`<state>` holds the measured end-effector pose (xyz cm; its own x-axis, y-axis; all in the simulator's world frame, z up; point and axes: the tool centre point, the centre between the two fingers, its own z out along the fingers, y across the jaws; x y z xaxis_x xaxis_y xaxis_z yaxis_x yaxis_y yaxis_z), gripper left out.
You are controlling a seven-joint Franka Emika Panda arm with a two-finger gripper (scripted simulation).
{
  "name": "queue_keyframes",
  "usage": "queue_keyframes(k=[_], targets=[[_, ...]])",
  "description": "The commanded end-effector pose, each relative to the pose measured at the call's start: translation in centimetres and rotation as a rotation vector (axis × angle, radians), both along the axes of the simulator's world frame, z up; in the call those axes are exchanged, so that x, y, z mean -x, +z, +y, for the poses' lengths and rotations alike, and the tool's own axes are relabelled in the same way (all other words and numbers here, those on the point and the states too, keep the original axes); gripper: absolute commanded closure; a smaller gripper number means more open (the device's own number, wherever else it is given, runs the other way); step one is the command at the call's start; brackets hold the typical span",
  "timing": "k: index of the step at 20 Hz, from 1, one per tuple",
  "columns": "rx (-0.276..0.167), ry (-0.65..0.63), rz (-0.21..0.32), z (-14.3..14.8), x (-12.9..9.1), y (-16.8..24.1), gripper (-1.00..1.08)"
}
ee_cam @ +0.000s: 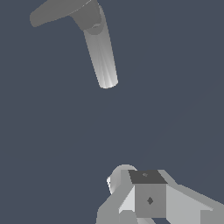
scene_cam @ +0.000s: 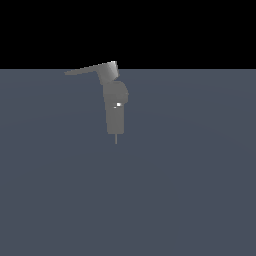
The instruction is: Turn on the faucet by rotating a designated handle.
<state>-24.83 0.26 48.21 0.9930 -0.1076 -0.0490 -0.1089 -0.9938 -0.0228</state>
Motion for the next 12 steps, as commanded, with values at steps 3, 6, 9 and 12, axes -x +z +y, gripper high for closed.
queue_keyframes(k=[3, 6, 9, 12], targets=[[-0.029, -0.058, 0.015, 0.4, -1.8, 0.1, 1.08], [-0.052, -0.112, 0.031, 0.8, -3.5, 0.1, 1.08], [-0.075, -0.178, 0.052, 1.3, -5.6, -0.1, 1.08], [-0.094, -0.251, 0.076, 1.9, -7.8, -0.4, 1.08]])
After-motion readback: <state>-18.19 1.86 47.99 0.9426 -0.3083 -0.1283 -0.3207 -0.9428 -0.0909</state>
